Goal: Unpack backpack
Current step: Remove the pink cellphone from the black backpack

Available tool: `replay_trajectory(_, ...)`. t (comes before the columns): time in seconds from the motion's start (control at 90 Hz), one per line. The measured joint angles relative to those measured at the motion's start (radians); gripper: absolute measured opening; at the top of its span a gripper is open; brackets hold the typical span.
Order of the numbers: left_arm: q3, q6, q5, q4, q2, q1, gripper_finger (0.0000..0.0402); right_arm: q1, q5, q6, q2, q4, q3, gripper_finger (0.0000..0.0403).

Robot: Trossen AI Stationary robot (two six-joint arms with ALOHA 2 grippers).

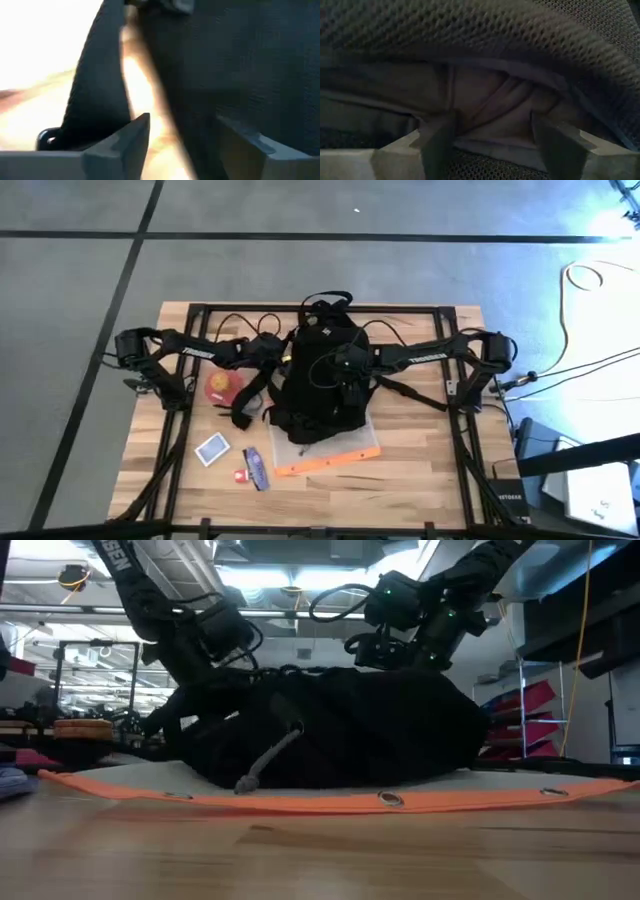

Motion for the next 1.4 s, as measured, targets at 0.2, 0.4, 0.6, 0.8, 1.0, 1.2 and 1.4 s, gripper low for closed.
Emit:
replay_trajectory(0.2, 0.002, -0.004, 0.035, 0.066, 0.045, 0.005, 0.0222, 0.0, 0.0, 0.0, 0.0, 0.002, 0.0, 0.0243)
replay_trajectory(0.4, 0.007, -0.047, 0.062, 0.252, 0.185, 0.006, 0.0219, 0.0, 0.0, 0.0, 0.0, -0.003, -0.001, 0.0243)
replay_trajectory(0.6, 0.005, -0.038, 0.091, 0.359, 0.226, 0.006, 0.0215, 0.0, 0.0, 0.0, 0.0, -0.004, -0.001, 0.0243)
replay_trajectory(0.8, 0.005, 0.007, 0.15, 0.36, 0.228, 0.006, 0.0141, 0.0, 0.0, 0.0, 0.0, -0.002, -0.001, 0.0243)
replay_trajectory(1.0, 0.003, 0.04, 0.167, 0.376, 0.229, 0.007, 0.0012, 0.0, 0.0, 0.0, 0.0, -0.001, -0.001, 0.0243)
replay_trajectory(1.2, 0.001, 0.05, 0.19, 0.39, 0.212, 0.016, 0.0001, 0.0, 0.001, 0.0, 0.0, -0.01, -0.001, 0.0243)
replay_trajectory(1.4, 0.0, 0.055, 0.217, 0.389, 0.12, 0.042, 0.0, 0.001, 0.09, -0.017, -0.004, -0.053, 0.0, 0.0232)
